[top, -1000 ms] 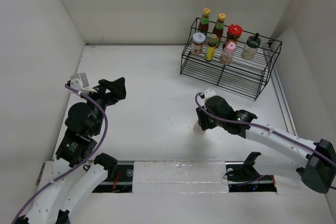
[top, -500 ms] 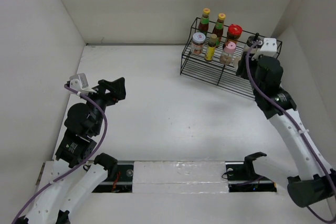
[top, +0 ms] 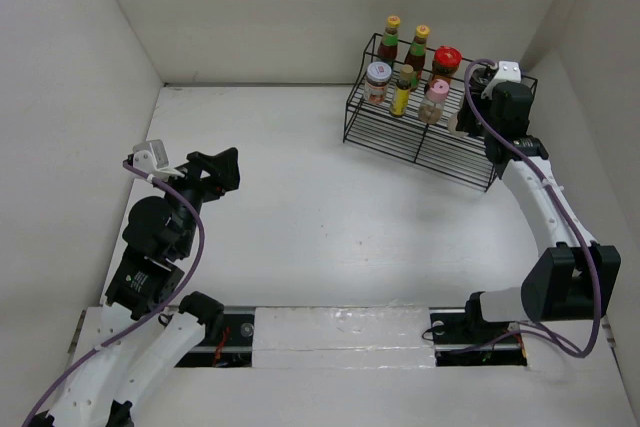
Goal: Organize the condiment bottles
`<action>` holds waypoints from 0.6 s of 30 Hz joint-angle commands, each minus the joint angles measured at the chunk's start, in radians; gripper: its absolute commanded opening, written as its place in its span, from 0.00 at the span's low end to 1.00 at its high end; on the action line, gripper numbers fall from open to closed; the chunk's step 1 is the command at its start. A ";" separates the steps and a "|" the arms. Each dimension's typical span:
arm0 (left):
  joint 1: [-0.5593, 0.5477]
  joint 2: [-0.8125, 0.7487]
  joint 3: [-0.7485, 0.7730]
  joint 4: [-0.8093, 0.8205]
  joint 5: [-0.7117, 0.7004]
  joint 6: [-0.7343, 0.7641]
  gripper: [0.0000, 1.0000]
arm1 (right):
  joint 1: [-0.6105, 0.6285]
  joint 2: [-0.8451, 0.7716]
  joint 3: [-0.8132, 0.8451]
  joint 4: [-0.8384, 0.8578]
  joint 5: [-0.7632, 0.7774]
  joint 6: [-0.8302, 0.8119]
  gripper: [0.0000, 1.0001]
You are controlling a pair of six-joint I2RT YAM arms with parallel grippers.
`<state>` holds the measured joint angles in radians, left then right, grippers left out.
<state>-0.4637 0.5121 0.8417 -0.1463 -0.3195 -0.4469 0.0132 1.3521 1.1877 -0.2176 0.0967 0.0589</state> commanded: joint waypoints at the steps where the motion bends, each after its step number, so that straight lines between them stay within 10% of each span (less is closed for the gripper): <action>1: -0.001 -0.009 -0.007 0.048 0.008 0.011 0.81 | -0.018 0.024 0.038 0.081 -0.049 -0.007 0.34; 9: -0.001 0.019 -0.007 0.048 0.017 0.011 0.82 | -0.062 0.028 0.038 0.081 -0.103 0.012 0.82; 18: -0.001 0.045 0.011 0.048 0.063 0.020 0.99 | -0.019 -0.165 0.033 0.119 -0.083 0.012 0.97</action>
<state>-0.4637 0.5404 0.8417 -0.1444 -0.2855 -0.4423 -0.0368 1.3121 1.1923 -0.1791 0.0101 0.0677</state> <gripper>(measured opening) 0.989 0.963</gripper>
